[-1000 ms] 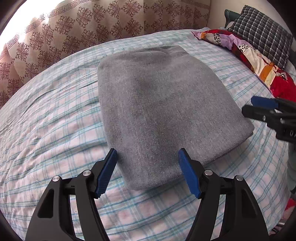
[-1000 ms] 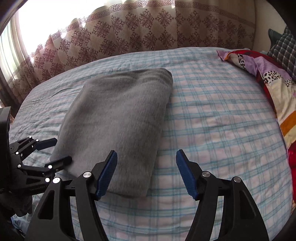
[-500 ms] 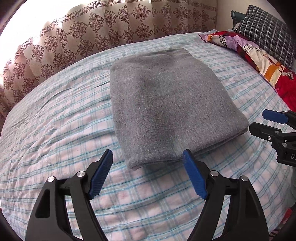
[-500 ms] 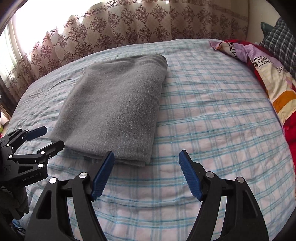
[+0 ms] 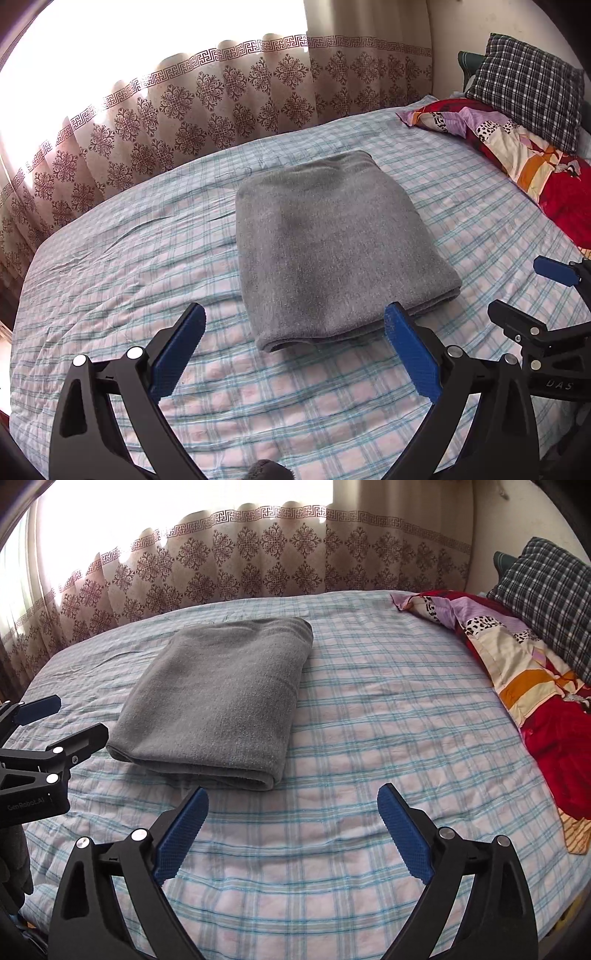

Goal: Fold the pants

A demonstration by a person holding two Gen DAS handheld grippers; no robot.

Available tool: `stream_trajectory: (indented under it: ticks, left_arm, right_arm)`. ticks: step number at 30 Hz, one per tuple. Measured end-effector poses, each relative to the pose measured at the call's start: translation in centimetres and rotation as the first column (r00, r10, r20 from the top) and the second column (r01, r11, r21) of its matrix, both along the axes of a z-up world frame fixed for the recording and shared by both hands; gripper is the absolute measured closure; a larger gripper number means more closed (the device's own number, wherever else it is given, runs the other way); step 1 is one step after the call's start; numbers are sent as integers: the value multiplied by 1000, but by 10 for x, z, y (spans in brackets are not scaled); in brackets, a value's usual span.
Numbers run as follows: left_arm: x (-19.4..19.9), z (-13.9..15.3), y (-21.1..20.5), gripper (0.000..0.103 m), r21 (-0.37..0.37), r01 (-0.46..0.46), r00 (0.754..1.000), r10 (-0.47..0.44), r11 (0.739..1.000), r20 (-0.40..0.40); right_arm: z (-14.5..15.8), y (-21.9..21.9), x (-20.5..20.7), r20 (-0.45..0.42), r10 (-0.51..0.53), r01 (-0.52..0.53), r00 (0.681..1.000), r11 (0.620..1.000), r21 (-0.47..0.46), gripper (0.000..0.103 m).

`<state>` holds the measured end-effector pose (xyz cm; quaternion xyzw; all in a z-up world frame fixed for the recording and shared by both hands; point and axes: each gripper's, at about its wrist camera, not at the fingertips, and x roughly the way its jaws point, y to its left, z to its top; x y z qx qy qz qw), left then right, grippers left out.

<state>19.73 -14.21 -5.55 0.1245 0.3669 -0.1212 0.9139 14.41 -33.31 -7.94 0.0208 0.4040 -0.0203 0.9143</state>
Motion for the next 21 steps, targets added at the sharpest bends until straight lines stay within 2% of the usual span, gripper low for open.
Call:
stream_trajectory:
  ticks: [7,14,21]
  left_arm:
    - [0,5,0,3,9,-22,1000,22,1000,-8]
    - [1,-4,-6,3,78,-38,999,39,996,-19]
    - [2,-6,-6,3,77,-36,999,37,996,-22]
  right_arm:
    - [5,7,-4,40,13,-12,999,1000,-24,11]
    - [6,10,-6,50,18,-17,999,1000,-24,11]
    - [6,12,-6,53,20,-19,998,999,-30,11]
